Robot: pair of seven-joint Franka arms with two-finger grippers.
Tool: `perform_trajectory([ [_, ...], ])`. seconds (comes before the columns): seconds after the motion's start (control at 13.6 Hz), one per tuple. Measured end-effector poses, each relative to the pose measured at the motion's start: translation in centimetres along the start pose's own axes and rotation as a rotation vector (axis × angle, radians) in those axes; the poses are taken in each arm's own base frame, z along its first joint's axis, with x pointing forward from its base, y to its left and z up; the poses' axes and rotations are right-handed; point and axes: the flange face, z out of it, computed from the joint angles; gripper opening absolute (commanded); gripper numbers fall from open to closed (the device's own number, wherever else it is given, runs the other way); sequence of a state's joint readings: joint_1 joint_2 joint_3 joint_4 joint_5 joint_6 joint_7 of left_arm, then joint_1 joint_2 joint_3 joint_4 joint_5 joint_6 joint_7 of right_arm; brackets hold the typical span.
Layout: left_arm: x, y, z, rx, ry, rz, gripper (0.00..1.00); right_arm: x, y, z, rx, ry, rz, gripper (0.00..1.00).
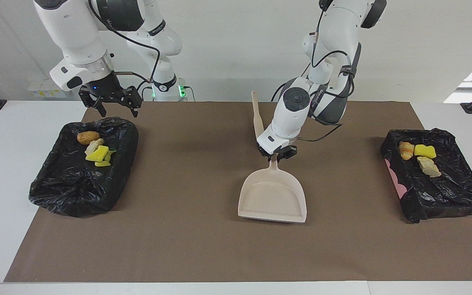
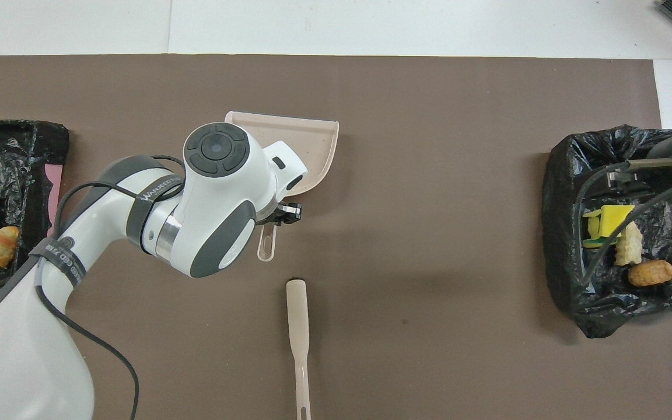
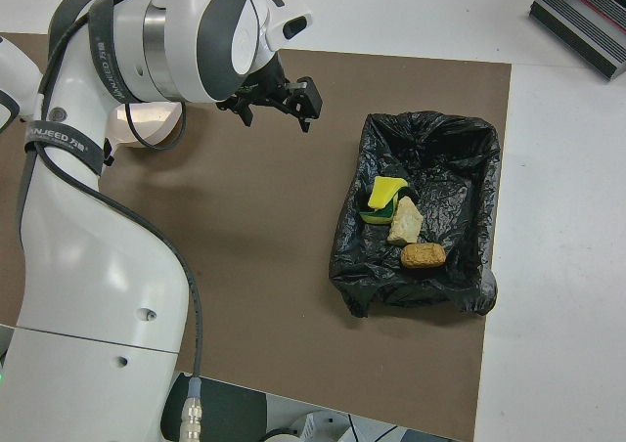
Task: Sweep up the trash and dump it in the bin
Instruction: 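Carry the empty dustpan to the table center with the left gripper and release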
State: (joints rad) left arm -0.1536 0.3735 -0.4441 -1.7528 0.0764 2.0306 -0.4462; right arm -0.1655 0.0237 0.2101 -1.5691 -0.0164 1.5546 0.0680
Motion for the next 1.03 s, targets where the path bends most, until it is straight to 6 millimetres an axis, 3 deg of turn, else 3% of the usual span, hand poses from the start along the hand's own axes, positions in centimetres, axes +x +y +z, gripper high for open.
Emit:
perform_trajectory([
  [0.22,0.4,0.2,1.5,-0.01,-0.012,-0.034,0.02,0.0,0.0,0.0,0.0,0.0,0.0,1.0],
  [0.29,0.3,0.3,1.7,-0.009,-0.015,-0.034,0.12,0.0,0.0,0.0,0.0,0.0,0.001,1.0],
  [0.37,0.2,0.4,1.9,-0.008,-0.019,-0.032,0.26,0.0,0.0,0.0,0.0,0.0,0.001,1.0],
  [0.44,0.1,0.7,1.9,-0.007,-0.02,-0.03,0.5,0.0,0.0,0.0,0.0,0.0,0.001,1.0],
  [0.52,0.0,0.8,2.0,-0.006,-0.021,-0.029,0.65,0.0,0.0,-0.1,0.0,0.001,0.0,1.0],
  [0.59,0.0,0.8,1.9,-0.006,-0.02,-0.03,0.88,-0.1,-0.1,-0.1,0.0,0.002,-0.001,1.0],
  [0.66,0.0,0.8,1.9,-0.006,-0.021,-0.03,1.0,-0.1,-0.2,-0.1,-0.001,0.001,-0.004,1.0],
  [0.88,0.1,0.7,1.6,-0.006,-0.016,-0.034,1.0,-0.4,-0.5,-0.6,-0.004,-0.01,-0.007,1.0],
  [1.03,0.3,-0.1,0.2,-0.001,0.005,-0.046,1.0,-0.6,-0.1,-1.3,-0.005,-0.006,0.0,1.0],
])
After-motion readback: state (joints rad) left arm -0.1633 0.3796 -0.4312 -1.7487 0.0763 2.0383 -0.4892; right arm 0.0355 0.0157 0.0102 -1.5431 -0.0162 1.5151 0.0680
